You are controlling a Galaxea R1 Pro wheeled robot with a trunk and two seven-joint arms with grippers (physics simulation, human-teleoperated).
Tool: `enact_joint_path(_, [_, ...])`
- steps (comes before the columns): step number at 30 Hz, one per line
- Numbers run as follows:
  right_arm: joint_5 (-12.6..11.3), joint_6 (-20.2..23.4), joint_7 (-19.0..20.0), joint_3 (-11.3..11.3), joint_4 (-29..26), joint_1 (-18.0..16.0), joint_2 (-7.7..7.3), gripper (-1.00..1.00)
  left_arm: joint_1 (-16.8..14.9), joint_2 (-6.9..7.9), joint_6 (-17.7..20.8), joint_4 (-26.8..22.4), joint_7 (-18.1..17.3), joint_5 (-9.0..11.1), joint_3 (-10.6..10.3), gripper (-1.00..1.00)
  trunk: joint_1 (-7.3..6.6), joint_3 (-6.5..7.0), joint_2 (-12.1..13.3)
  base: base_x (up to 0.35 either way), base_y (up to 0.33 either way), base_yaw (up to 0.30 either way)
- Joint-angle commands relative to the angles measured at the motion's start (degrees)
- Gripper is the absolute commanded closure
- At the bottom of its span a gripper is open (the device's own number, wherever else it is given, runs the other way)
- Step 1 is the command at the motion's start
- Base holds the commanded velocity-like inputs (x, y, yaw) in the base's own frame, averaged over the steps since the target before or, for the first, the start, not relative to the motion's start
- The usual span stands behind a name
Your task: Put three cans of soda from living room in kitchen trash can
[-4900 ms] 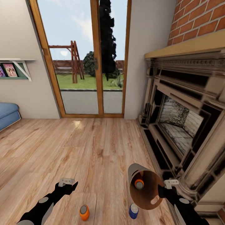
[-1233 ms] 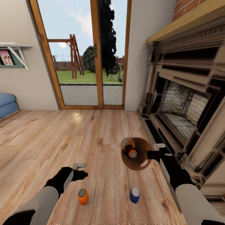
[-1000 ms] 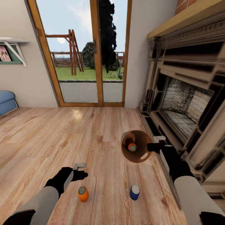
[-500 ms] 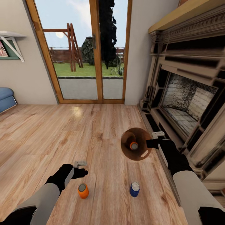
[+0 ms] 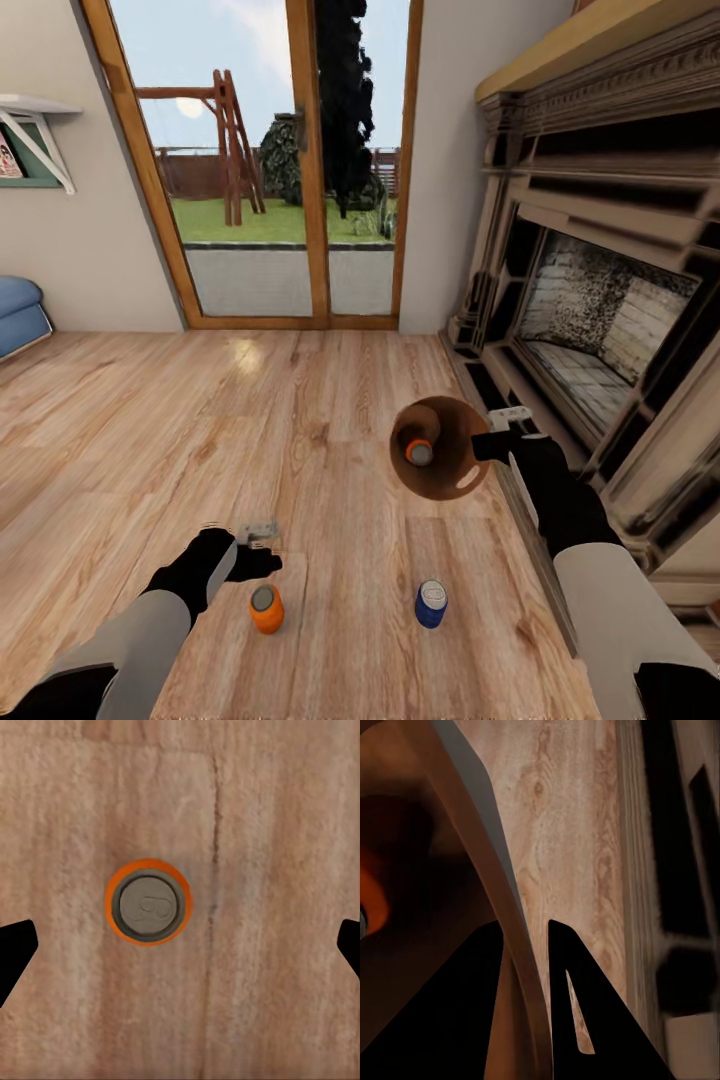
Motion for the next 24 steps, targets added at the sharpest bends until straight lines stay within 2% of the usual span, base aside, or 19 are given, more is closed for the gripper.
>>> enact_joint_path(1, [-0.3,-0.33,-0.3,-0.32,-0.33,-0.16,0.29,1.0,0.33,-0.07,-0.33,-0.04,-0.17,-0.11,-0.07,-1.0,0.01,-0.22,-0.03,0.0,0.0,0.0])
enact_joint_path(7, [0.93,-2.48,-1.89,0.04,-1.48,-0.37,1.1,1.0,1.53,-0.17,-2.24,0.27,-0.37,-0.34,-0.19,-1.0,0.17,-1.55,-0.11,0.0,0.0,0.0])
enact_joint_path(8, [-5.53,-7.14,-1.92,0.14,-1.92,-0.37,1.19,1.0,1.55,-0.15,-7.65,0.31,-0.37,-0.35,-0.19,-1.0,0.19,-1.77,-0.12,0.0,0.0,0.0])
enact_joint_path(15, [-5.4,-7.06,-2.0,2.25,-5.38,-0.39,1.98,1.0,1.59,-0.09,-7.9,0.46,-0.27,-0.38,-0.2,-1.0,0.37,-3.32,-0.21,0.0,0.0,0.0])
enact_joint_path(24, [-5.34,-6.99,-2.01,2.75,-6.18,-0.33,2.09,1.0,1.59,-0.16,-8.0,0.52,0.06,-0.33,-0.2,-1.0,0.61,-5.32,-0.33,0.0,0.0,0.0])
